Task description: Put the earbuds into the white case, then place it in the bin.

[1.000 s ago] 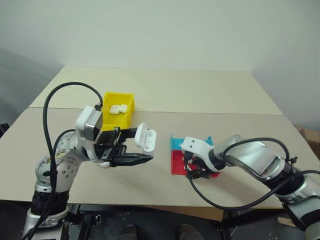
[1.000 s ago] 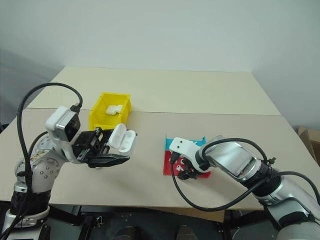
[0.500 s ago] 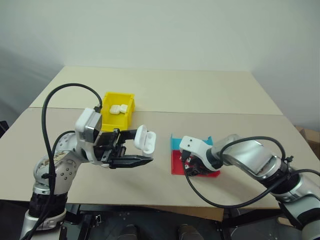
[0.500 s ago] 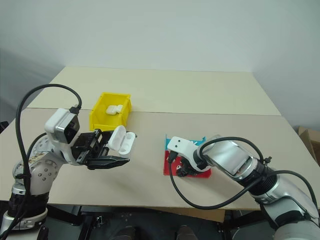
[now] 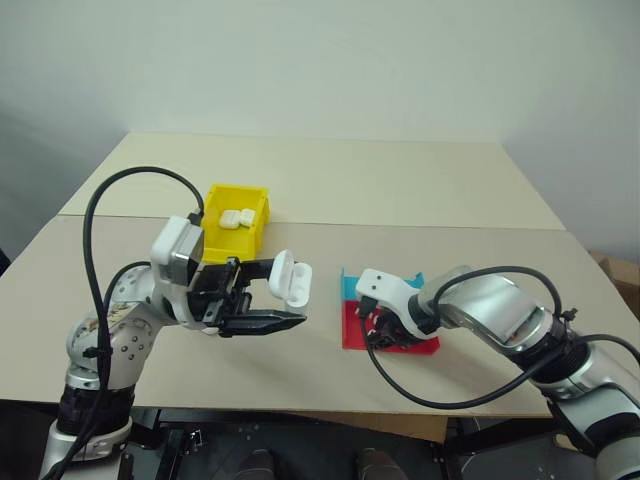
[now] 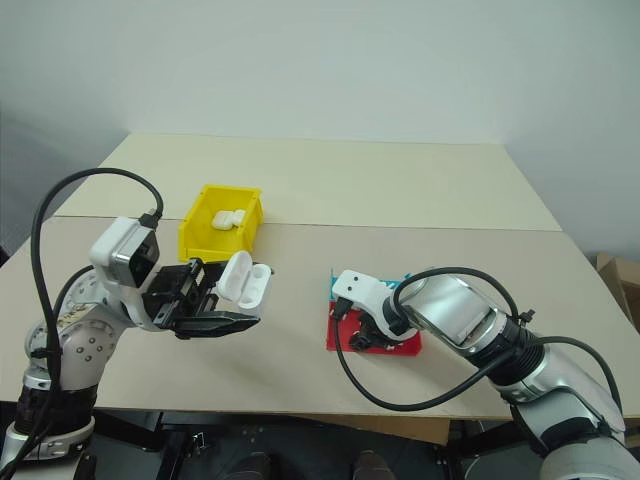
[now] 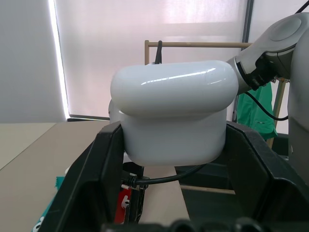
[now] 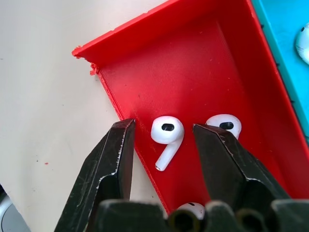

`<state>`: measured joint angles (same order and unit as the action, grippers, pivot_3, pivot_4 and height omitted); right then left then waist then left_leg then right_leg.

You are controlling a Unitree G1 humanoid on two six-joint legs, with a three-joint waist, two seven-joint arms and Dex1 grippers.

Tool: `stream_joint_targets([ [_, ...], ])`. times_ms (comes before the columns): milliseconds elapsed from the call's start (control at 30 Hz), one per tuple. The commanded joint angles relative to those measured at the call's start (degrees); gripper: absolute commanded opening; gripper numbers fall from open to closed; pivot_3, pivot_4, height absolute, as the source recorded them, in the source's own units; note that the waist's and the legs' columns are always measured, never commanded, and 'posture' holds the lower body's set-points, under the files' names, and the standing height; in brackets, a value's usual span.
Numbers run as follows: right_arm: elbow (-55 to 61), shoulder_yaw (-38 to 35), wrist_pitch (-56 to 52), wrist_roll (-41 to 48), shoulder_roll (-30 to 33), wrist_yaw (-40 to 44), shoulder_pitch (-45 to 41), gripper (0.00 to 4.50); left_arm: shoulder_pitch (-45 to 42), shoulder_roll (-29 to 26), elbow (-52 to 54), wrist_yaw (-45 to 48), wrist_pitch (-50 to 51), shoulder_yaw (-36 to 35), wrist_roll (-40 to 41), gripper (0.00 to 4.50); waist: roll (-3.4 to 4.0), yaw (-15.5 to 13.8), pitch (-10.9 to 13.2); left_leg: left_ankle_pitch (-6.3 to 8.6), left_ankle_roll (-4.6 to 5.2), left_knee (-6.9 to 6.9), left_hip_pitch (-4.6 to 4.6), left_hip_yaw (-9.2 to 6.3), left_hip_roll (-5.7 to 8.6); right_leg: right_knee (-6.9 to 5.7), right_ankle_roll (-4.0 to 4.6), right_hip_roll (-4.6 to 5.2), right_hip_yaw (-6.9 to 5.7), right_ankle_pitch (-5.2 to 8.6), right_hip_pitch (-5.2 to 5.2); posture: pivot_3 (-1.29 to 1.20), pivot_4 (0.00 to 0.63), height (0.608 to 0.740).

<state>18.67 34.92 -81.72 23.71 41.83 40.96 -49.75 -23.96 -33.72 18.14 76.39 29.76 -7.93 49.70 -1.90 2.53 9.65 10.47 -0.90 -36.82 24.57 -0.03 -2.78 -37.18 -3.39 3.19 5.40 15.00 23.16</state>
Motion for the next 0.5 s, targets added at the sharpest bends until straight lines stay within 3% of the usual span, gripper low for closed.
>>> stream_joint_targets([
  [33,0.6,-0.3,-0.3,-0.1,0.5,0.1,-0.3,1.54,0.2,-0.5,2.1,-0.3,-1.5,-0.3,0.6,2.79,0.00,0.0,0.0,0.00,0.00,0.00,0.00,0.00,0.00,0.00,0.00,0.00,0.00,0.00,0.00,0.00,0.150,0.740],
  [133,0.8,-0.1,-0.5,-0.1,0.5,0.0,-0.1,0.63,0.3,-0.5,2.2,-0.4,-1.7,-0.3,0.6,2.79,0.00,0.0,0.0,0.00,0.00,0.00,0.00,0.00,0.00,0.01,0.00,0.00,0.00,0.00,0.00,0.00,0.150,0.740],
  [367,2.7,-4.0,-3.0,2.3,0.9,1.0,0.0,0.62,0.7,-0.7,2.3,-0.5,-1.6,-0.2,1.2,2.79,0.00,-0.1,0.0,0.00,0.00,0.01,0.00,0.00,0.00,0.02,0.00,0.00,0.00,0.00,0.00,0.00,0.150,0.740],
  [500,6.5,-14.0,-8.1,9.7,1.7,5.3,0.6,0.62,0.6,-0.8,2.4,-0.8,-0.3,-0.2,2.5,2.79,0.00,-0.1,0.0,0.00,0.00,0.03,0.04,0.00,0.00,0.03,0.00,0.00,0.00,0.00,0.02,0.00,0.150,0.740],
])
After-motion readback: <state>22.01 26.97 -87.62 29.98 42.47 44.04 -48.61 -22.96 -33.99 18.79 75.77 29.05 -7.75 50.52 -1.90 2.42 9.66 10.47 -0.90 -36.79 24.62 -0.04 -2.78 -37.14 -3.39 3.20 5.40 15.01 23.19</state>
